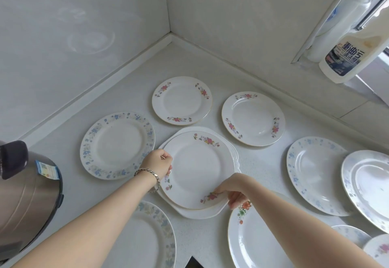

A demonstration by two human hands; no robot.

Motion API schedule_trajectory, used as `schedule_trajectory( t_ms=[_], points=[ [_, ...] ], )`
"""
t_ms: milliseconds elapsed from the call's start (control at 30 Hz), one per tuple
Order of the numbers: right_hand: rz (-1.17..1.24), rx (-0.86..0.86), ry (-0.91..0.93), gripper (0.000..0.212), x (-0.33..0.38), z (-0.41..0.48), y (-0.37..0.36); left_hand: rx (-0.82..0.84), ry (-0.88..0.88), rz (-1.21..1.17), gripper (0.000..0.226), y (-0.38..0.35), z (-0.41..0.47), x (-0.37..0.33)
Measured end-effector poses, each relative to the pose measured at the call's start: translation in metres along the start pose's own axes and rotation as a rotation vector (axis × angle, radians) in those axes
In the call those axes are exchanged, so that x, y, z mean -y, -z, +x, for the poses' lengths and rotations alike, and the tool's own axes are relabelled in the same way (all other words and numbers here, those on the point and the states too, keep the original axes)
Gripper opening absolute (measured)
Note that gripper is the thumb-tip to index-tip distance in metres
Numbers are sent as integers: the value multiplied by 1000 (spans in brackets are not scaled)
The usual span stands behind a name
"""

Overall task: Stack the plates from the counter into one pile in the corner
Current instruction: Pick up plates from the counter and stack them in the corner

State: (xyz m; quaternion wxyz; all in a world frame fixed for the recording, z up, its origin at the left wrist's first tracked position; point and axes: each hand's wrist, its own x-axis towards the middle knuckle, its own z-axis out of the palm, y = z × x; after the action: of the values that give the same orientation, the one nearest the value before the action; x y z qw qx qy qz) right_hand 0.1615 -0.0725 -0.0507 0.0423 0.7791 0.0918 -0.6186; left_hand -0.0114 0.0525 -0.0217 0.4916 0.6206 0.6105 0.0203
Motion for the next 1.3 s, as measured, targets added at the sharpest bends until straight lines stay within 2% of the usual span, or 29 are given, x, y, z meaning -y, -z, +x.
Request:
schedule_trajectory(
  t_ms=[100, 167, 233, 300, 367, 400, 500, 733, 900, 1033, 1067, 1133, 1300],
  points=[
    [59, -41, 19, 30, -6, -5, 14, 12, -3, -25, 18, -5, 8, -11],
    [182, -181, 63, 32, -13, -3, 31, 12, -20, 17, 19, -6, 13, -18],
    [419, -352, 98, 32, -21, 6, 51, 0, -39, 47, 19, -7, 18, -23],
    [775, -428, 89, 30, -24, 16, 69, -10, -44, 49, 21, -7, 23, -27],
    [1120, -373, 84, 29, -21, 29, 83, -16, -43, 46, 23, -6, 25, -28],
    [1263, -325, 93, 36, -18, 36, 90, -18, -45, 50, 23, -5, 26, -27],
    [1512, -243, 149, 44, -7, 50, 104, -34, -61, 76, 22, 0, 24, -25],
    [1586, -261, 181, 39, -6, 59, 110, -51, -39, 82, 19, 8, 16, -16],
    [1542, -344, 332, 39, -18, 46, 110, -68, 14, 3, 19, 12, 13, -7],
    [1575, -455, 374, 14, -37, 33, 109, -74, 29, -46, 21, 18, 8, 1],
    [1564, -466, 403, 14, -43, 27, 107, -77, 28, -47, 20, 20, 6, 3],
    [1528, -433, 454, 22, -54, 16, 101, -85, 28, -53, 22, 23, 4, 8],
    [1415, -221, 490, 17, -70, -10, 65, -100, 50, -60, 27, 30, -3, 24]
  ],
)
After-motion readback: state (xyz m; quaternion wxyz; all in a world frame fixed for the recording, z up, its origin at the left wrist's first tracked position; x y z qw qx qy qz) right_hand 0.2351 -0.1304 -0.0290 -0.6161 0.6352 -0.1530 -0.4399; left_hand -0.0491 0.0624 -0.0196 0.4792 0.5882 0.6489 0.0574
